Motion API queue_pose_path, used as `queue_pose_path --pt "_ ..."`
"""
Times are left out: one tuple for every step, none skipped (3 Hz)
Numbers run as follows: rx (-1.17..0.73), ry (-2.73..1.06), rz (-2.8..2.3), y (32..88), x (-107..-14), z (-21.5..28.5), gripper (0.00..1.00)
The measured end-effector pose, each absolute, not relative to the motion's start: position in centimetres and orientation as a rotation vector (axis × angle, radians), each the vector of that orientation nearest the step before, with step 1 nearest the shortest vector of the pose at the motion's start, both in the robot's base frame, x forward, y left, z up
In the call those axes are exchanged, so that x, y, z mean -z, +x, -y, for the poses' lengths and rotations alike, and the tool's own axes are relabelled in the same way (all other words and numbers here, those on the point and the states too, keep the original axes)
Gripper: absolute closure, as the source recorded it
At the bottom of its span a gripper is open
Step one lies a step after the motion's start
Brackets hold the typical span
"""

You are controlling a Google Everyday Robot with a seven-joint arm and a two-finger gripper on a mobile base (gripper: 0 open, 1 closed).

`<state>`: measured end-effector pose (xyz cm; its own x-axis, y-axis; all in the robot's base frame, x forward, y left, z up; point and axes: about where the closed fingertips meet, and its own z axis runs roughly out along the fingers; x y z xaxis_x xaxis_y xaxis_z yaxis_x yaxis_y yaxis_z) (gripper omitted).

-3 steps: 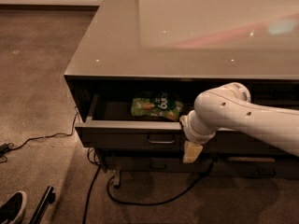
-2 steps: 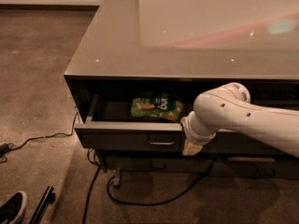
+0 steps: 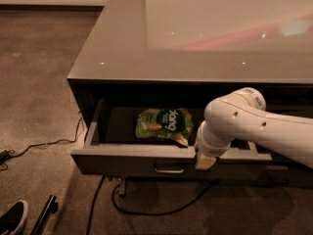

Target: Open top drawer

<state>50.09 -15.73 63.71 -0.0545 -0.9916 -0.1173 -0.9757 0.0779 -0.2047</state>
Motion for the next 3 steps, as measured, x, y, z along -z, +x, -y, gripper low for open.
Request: queue_pose_path --pt "0.102 -1.989 -2.127 49.87 -63.80 15.38 0.45" --pt "0.102 -1.989 -2.127 49.87 -63.80 15.38 0.22" --pt "0.102 -1.989 -2.127 49.87 -63.80 15.38 0.01"
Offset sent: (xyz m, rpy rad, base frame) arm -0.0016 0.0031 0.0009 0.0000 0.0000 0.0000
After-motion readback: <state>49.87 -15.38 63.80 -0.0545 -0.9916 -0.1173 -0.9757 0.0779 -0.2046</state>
